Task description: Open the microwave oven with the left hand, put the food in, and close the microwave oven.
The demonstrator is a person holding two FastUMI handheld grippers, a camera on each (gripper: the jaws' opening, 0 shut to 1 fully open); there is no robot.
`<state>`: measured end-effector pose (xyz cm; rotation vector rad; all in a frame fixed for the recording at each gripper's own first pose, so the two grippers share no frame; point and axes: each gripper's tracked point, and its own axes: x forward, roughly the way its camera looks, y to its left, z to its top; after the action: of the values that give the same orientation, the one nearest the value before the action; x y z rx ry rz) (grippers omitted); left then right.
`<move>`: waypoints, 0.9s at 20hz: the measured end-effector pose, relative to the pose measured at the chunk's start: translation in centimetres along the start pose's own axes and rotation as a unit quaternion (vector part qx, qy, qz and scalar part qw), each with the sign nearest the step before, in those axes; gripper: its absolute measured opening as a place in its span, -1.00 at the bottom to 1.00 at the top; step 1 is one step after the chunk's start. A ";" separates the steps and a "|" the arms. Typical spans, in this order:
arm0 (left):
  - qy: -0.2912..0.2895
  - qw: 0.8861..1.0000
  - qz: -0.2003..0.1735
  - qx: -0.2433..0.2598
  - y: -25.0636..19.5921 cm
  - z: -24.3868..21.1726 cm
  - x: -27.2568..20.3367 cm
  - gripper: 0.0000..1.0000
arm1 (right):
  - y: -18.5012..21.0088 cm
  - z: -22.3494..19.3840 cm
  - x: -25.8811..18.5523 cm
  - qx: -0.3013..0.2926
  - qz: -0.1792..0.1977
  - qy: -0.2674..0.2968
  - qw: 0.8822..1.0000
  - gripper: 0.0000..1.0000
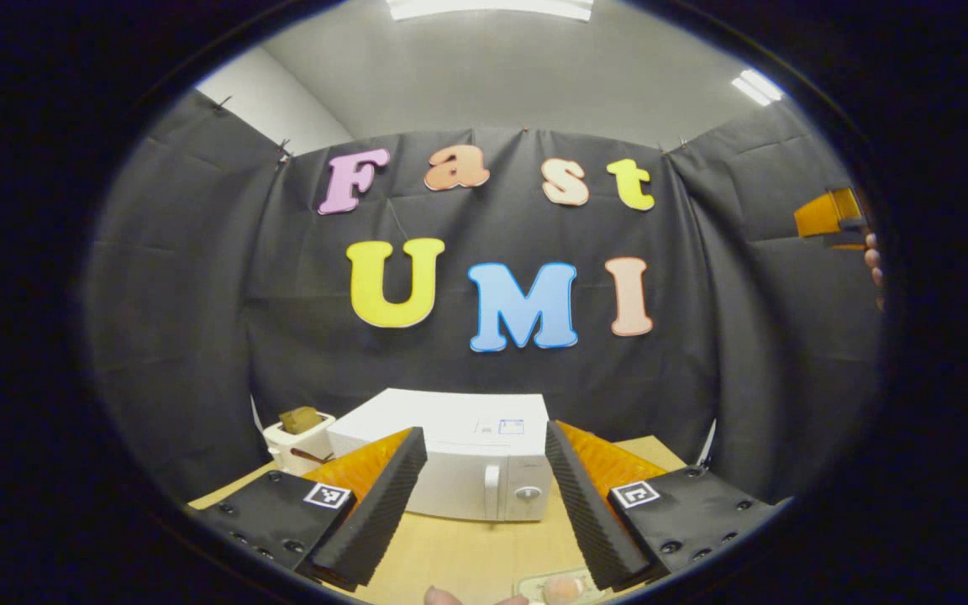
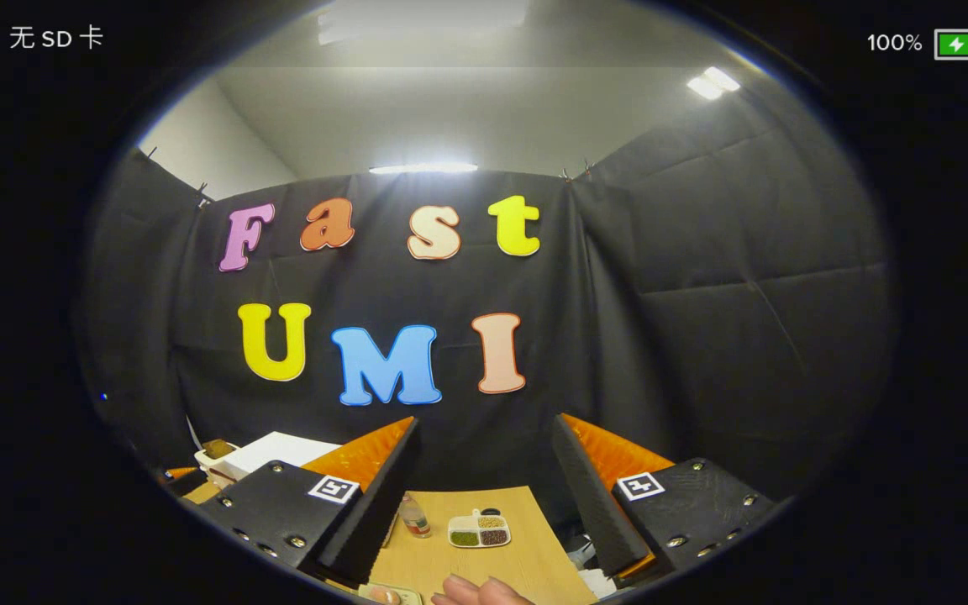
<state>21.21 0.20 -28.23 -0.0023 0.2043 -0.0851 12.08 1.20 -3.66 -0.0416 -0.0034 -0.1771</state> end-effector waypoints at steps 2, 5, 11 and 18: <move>0.013 1.000 -0.014 -0.012 0.4 -3.1 3.0 0.93 | 0.9 0.3 0.7 -0.027 -0.017 -0.004 0.999 0.91; 0.037 0.999 -0.029 -0.002 0.6 -8.2 6.9 0.93 | 2.2 0.2 1.9 -0.051 -0.037 0.003 0.998 0.91; 0.072 0.995 -0.063 0.012 0.0 -15.4 12.5 0.89 | 3.2 -1.3 3.8 -0.079 -0.069 0.029 0.994 0.90; 0.111 0.991 -0.071 -0.007 -0.2 -22.0 17.6 0.93 | 3.6 -2.8 4.3 -0.109 -0.091 0.054 0.988 0.91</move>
<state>33.87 -1.36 -53.37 -0.0209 0.4281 -0.2259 16.93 3.86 -6.57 -0.2500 0.1208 -0.3615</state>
